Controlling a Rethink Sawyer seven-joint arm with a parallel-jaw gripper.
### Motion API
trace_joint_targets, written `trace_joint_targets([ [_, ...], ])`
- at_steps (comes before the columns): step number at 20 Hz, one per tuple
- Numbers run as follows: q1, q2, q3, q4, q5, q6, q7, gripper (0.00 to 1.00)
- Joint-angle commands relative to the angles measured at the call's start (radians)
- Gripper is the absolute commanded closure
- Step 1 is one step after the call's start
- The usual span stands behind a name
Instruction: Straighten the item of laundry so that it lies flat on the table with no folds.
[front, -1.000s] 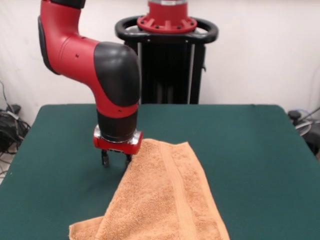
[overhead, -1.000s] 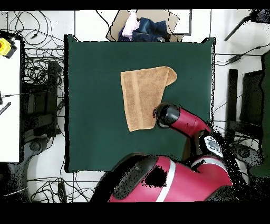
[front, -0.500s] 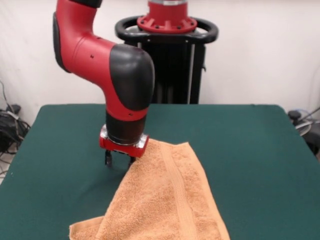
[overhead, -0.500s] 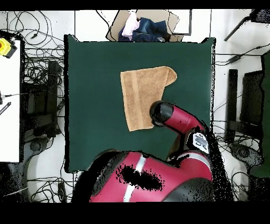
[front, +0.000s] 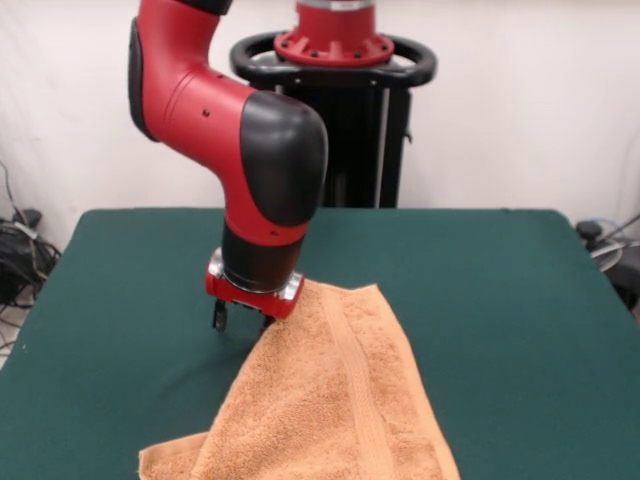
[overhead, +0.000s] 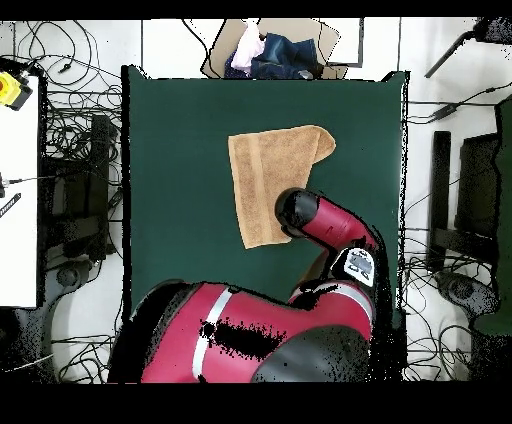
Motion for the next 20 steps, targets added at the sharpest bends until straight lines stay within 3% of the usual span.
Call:
trace_joint_targets([
  [1, 0.06, 0.087, 0.24, -0.076, 0.151, -0.147, 0.34, 0.0],
  [12, 0.034, 0.066, 0.271, -0.048, 0.168, -0.152, 0.313, 0.0],
  [20, -0.027, -0.034, 0.373, 0.041, 0.223, -0.132, 0.305, 0.0],
])
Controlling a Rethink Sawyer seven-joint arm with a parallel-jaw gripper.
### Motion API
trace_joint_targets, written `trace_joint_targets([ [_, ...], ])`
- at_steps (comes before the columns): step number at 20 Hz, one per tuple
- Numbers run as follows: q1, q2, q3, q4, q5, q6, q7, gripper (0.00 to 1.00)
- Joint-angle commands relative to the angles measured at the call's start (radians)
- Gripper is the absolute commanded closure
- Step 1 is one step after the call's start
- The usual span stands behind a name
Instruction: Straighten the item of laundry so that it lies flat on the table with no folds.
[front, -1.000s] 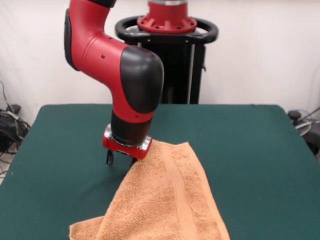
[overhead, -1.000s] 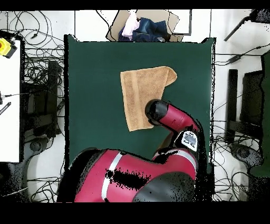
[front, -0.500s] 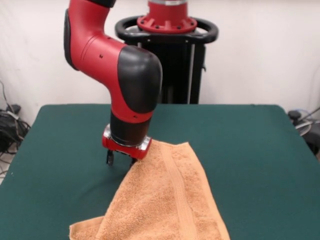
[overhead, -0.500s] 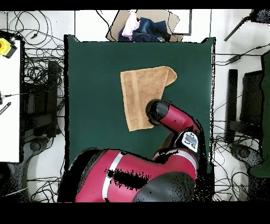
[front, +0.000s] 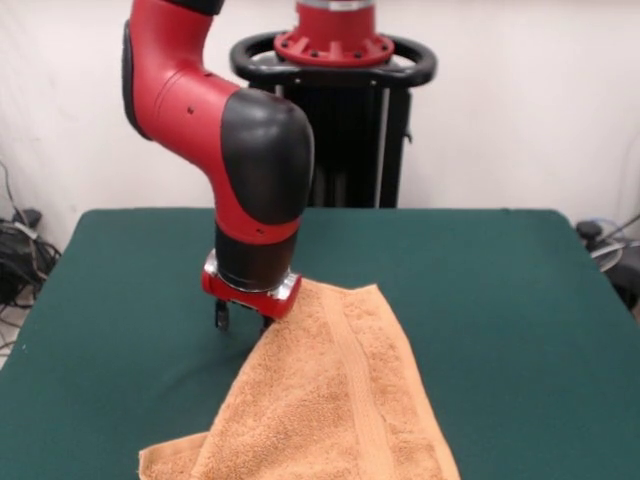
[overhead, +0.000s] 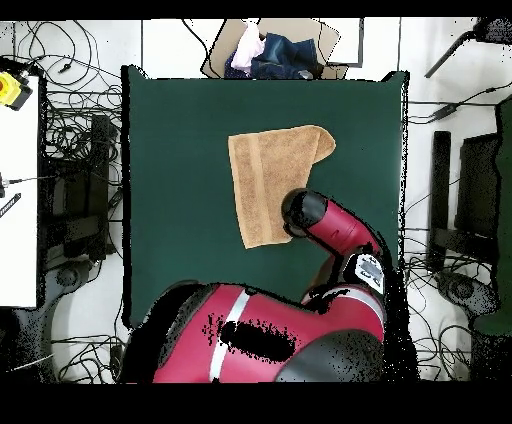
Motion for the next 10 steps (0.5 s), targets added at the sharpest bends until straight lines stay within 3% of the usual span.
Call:
trace_joint_targets([
  [1, 0.016, -0.03, 0.337, 0.011, 0.161, -0.111, 0.308, 0.0],
  [5, 0.028, -0.067, 0.324, 0.026, 0.186, -0.054, 0.311, 0.0],
  [10, -0.005, -0.069, 0.373, 0.06, 0.189, -0.136, 0.272, 0.0],
])
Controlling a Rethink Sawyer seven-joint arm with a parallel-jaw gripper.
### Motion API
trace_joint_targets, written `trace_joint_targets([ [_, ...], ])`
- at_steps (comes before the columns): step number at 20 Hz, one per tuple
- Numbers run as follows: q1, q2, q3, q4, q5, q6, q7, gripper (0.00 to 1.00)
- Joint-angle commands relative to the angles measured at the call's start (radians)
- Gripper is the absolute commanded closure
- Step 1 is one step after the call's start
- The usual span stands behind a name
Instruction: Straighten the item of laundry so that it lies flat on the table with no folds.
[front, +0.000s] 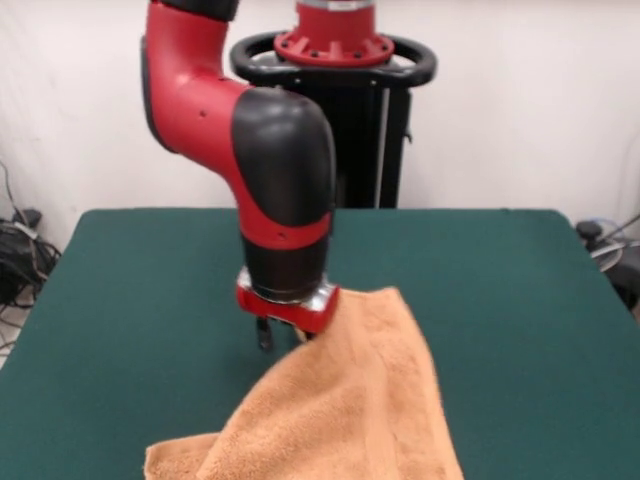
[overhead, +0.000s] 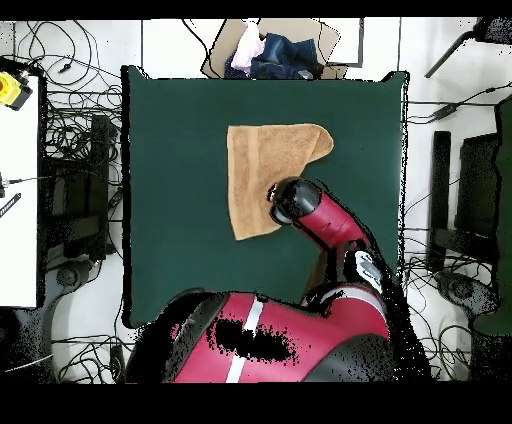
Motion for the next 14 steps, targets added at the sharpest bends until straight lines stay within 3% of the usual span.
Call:
trace_joint_targets([
  [1, -0.003, -0.019, 0.269, 0.046, 0.083, -0.154, 0.263, 0.0],
  [6, -0.06, -0.027, 0.331, 0.085, 0.049, -0.217, 0.248, 0.0],
  [14, -0.091, 0.002, 0.34, 0.086, 0.007, -0.242, 0.222, 0.0],
])
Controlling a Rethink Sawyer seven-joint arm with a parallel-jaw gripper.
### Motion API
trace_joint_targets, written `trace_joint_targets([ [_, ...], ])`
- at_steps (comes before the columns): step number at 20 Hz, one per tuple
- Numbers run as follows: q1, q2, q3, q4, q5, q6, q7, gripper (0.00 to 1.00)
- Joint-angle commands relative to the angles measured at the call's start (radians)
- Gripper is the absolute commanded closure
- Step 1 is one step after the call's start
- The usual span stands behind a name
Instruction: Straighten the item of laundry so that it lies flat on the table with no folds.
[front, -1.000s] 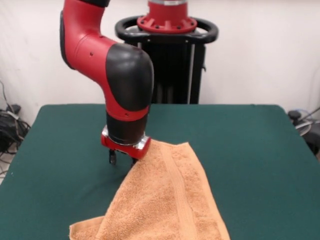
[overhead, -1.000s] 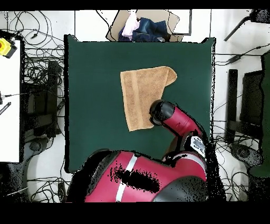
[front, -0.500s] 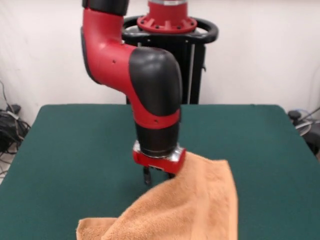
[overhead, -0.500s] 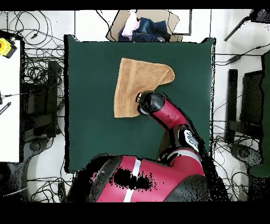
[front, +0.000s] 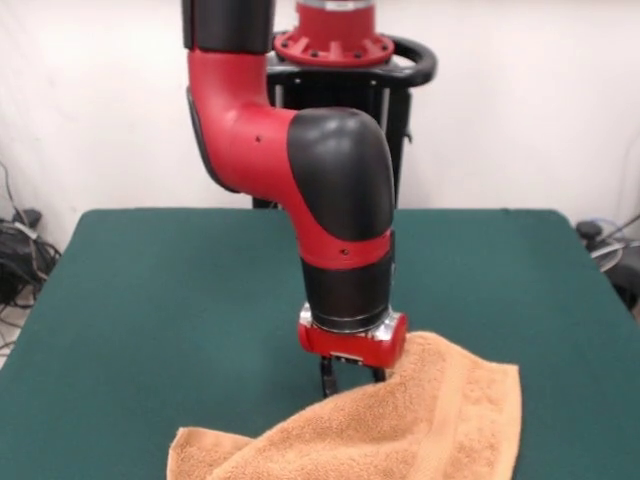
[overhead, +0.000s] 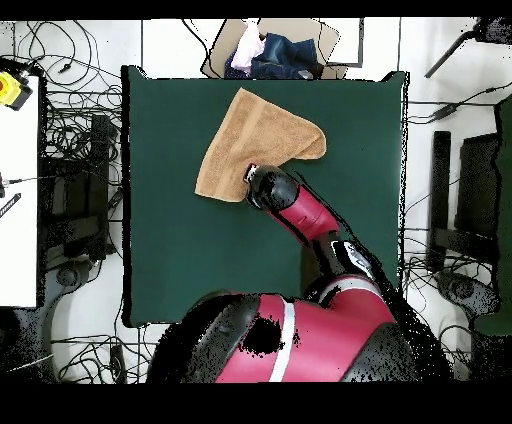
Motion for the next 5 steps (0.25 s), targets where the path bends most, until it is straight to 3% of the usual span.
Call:
trace_joint_targets([
  [1, -0.026, 0.03, 0.121, 0.037, -0.01, -0.056, 0.209, 0.0],
  [5, 0.012, 0.049, 0.055, 0.009, -0.03, 0.002, 0.175, 0.0],
])
